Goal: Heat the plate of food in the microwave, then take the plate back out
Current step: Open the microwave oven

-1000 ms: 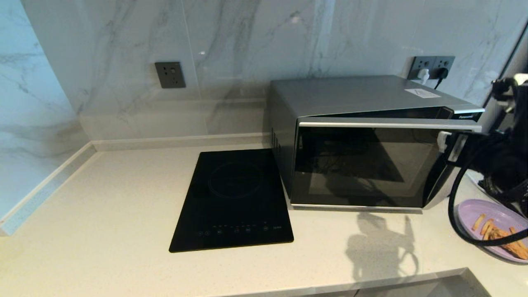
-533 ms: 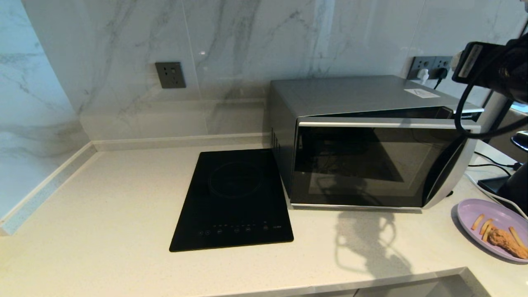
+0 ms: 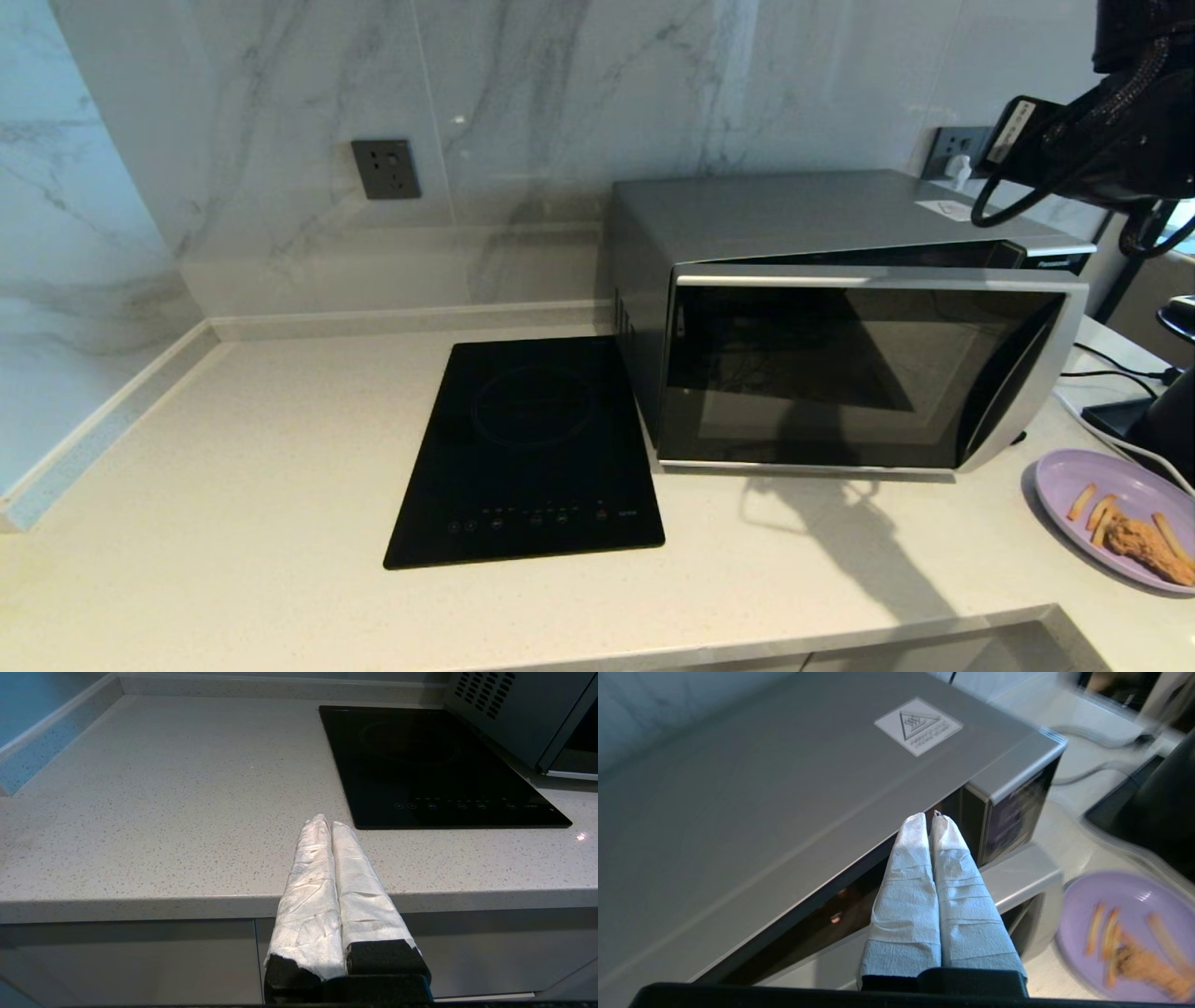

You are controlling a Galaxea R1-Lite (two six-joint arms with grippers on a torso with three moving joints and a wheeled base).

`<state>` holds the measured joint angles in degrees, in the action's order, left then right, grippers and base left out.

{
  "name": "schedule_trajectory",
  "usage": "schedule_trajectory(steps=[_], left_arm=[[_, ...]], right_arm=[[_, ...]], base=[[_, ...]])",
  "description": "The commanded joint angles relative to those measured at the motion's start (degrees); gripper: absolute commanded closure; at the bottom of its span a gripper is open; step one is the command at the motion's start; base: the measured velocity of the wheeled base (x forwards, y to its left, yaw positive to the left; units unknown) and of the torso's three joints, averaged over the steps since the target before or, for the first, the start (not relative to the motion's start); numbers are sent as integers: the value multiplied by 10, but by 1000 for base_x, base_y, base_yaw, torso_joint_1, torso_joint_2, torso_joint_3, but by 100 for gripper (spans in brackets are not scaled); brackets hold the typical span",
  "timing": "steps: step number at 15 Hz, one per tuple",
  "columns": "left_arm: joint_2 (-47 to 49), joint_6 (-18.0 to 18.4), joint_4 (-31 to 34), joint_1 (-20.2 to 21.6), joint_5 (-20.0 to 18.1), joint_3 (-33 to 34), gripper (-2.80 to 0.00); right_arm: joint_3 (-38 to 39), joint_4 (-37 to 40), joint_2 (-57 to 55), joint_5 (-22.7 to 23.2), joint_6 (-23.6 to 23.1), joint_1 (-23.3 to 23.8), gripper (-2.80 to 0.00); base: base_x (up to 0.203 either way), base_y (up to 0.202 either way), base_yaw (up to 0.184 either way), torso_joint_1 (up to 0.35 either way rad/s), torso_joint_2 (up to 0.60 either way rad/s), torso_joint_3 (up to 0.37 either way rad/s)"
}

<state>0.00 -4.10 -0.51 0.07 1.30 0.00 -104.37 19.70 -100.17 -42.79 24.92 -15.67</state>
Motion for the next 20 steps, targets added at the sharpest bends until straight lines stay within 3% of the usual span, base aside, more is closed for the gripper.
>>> schedule_trajectory(steps=[1,2,6,14,20], left_arm=[[1,0,0,0,0,0,0],[1,0,0,0,0,0,0],[1,0,0,0,0,0,0],[1,0,0,0,0,0,0],[1,0,0,0,0,0,0]], right_arm=[[-84,139,-35,89,82,45,0],[-92,159,-42,131,105,72,0],[-93,164,-76,199,128,137,0],[-85,169,-95,218,128,151,0],[-61,235,-47,259,129,150,0]], base=[[0,0,0,0,0,0],[0,0,0,0,0,0],[0,0,0,0,0,0],[0,0,0,0,0,0],[0,0,0,0,0,0]])
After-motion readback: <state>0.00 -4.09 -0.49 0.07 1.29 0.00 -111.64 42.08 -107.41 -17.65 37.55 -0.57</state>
